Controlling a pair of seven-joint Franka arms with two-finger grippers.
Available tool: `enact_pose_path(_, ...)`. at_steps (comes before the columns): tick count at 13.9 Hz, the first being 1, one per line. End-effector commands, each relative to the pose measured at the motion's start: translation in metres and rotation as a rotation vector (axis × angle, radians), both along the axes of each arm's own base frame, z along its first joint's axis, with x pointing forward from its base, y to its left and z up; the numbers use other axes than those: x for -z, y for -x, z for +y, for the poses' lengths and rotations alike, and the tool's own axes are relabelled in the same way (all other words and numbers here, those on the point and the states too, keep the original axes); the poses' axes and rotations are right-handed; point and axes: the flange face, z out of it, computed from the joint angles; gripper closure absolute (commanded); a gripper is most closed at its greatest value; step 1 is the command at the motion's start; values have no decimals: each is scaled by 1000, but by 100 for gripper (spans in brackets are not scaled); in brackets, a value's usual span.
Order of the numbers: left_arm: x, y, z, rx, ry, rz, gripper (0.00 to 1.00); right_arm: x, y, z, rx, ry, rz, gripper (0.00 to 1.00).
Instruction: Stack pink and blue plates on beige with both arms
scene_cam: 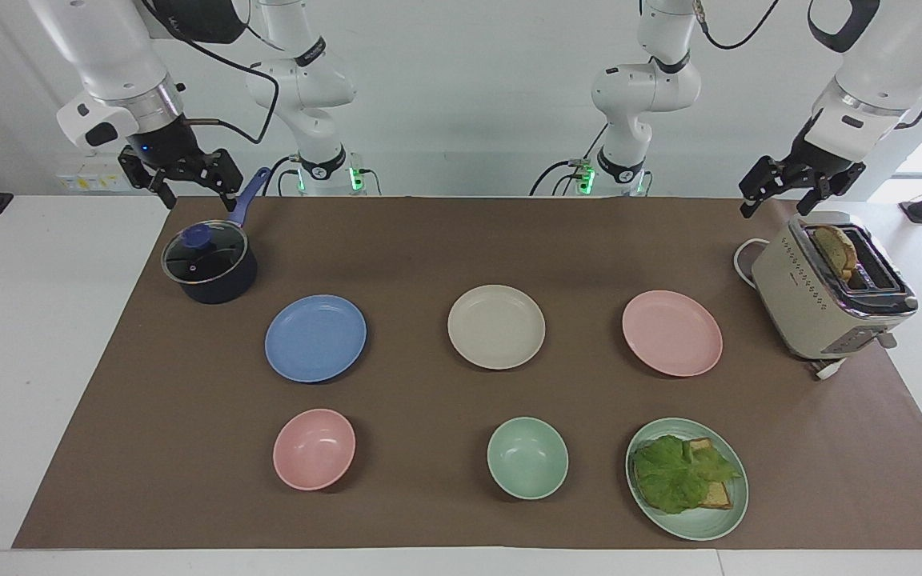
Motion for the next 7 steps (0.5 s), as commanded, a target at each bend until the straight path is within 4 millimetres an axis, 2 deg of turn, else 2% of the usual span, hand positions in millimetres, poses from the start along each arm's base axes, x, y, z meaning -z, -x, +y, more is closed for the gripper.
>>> enact_pose_path(1, 0, 9, 0, 15, -6, 13, 0, -2, 4, 0, -17, -2, -13, 0)
enact_pose_path(7, -1, 8, 2, 10, -6, 6, 0, -1, 7, 1, 4, 3, -6, 0)
